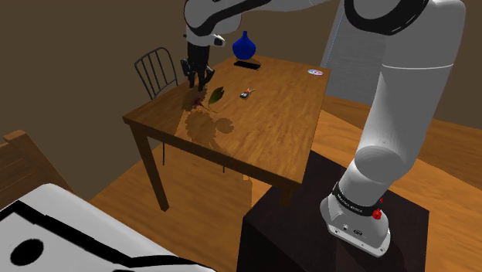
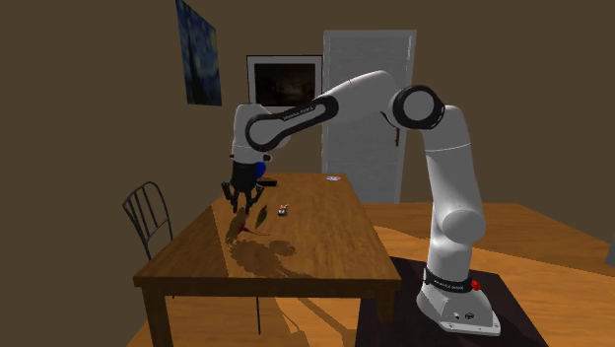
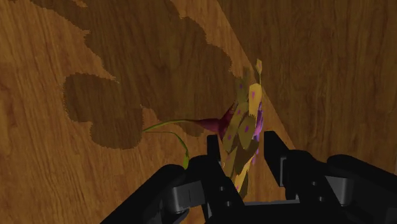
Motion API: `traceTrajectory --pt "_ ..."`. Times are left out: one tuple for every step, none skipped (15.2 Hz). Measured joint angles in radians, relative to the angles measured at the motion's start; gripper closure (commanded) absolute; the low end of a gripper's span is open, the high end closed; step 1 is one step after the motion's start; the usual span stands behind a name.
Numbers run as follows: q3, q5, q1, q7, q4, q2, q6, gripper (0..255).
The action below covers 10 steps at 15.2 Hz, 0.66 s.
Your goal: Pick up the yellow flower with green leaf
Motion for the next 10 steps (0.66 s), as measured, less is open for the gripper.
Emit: traceTrajectory --pt "0.000 0.001 0.000 0.000 0.011 -0.003 -0.014 255" --pt "0.001 0.001 0.001 0.002 0.020 -0.006 -0.025 255" --pt "0.001 0.002 -0.001 0.001 0.030 -0.010 -0.040 255" --pt "0.001 0.003 -0.001 0.001 0.035 -0.016 -0.051 255" --pt "0.001 0.004 -0.002 0.001 0.046 -0.019 -0.064 255" --pt "0.001 0.003 -0.001 0.002 0.059 -0.018 -0.076 255" --pt "0.001 0.002 0.000 0.003 0.074 -0.017 -0.090 255" --pt "0.001 0.003 -0.001 0.002 0.084 -0.018 -0.101 255" --pt "0.001 0.004 -0.002 0.001 0.089 -0.023 -0.112 255" --pt "0.001 0.004 -0.002 0.002 0.097 -0.024 -0.121 255"
